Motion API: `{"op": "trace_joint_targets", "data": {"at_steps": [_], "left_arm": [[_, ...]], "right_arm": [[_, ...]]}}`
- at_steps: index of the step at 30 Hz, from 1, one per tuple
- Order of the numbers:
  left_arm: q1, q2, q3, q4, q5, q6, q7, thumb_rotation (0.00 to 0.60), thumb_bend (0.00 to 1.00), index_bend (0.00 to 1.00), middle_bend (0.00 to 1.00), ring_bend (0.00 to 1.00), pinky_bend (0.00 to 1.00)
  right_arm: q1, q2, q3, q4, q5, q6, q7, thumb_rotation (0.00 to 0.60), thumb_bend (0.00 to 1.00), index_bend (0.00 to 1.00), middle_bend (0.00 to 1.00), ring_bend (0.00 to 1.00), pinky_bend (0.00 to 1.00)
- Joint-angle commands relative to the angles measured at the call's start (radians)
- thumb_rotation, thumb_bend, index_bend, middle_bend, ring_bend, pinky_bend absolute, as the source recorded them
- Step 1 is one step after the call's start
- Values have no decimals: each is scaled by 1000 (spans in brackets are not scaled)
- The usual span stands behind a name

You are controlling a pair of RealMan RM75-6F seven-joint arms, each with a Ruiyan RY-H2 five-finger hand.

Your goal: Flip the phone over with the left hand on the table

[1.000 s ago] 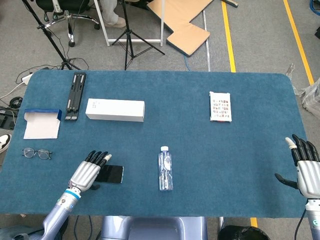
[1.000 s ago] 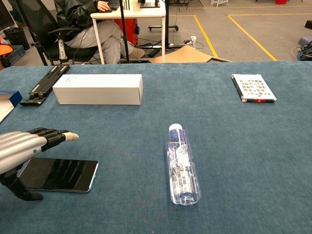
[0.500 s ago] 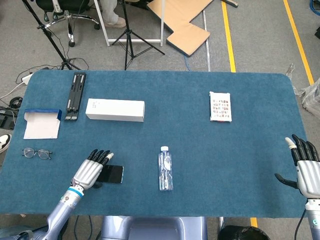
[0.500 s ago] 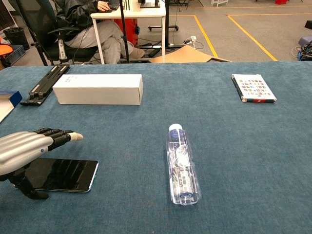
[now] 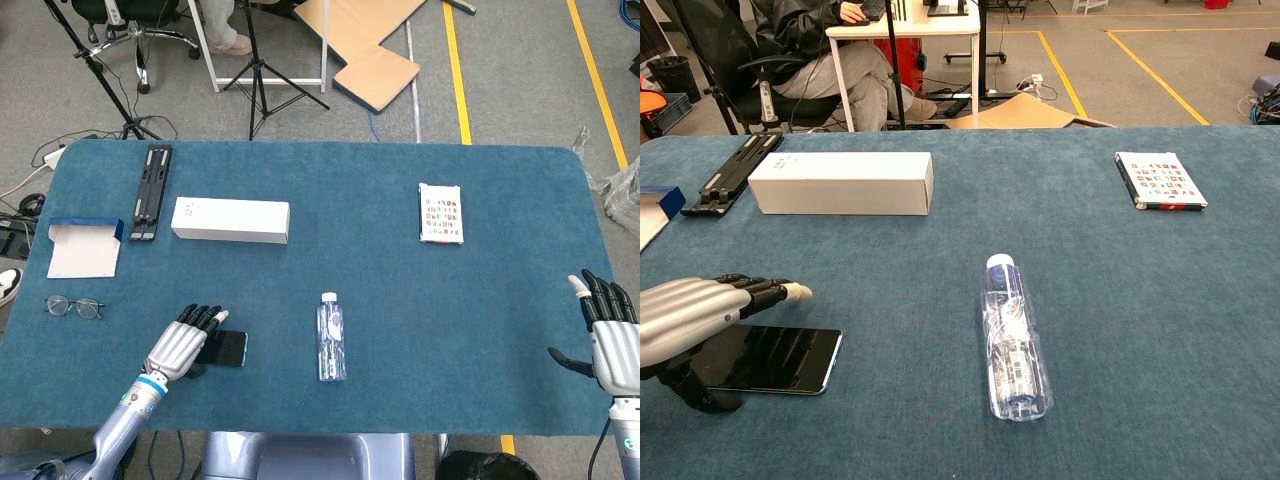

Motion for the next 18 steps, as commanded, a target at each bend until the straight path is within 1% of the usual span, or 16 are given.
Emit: {"op": "trace_joint_targets", "data": {"at_steps": [1, 3, 9, 15, 18], "left_arm": [[-1, 10, 7, -8, 8, 0, -3, 600, 807, 153, 114, 143, 122], [-1, 18, 11, -11, 10, 0, 1, 600, 852, 173, 134, 164, 146], [-6, 45, 13, -35, -9, -13, 8, 600, 898, 224, 171, 233, 212], [-12, 62, 7, -54, -18, -17, -2, 600, 928, 281, 226, 269, 229], [-19, 73, 0, -66, -32, -25, -4, 600, 965, 328, 271, 307, 245]], "right_arm": [[0, 0, 0, 0, 0, -1, 2, 600, 0, 0, 0, 0, 0], [1, 0, -1, 1, 1, -3, 3, 600, 0, 0, 0, 0, 0], [1, 0, -1, 2, 2, -5, 6, 600, 0, 0, 0, 0, 0], [1, 0, -1, 2, 3, -6, 5, 600, 0, 0, 0, 0, 0], [2, -1, -2, 2, 2, -7, 4, 600, 0, 0, 0, 0, 0]]}}
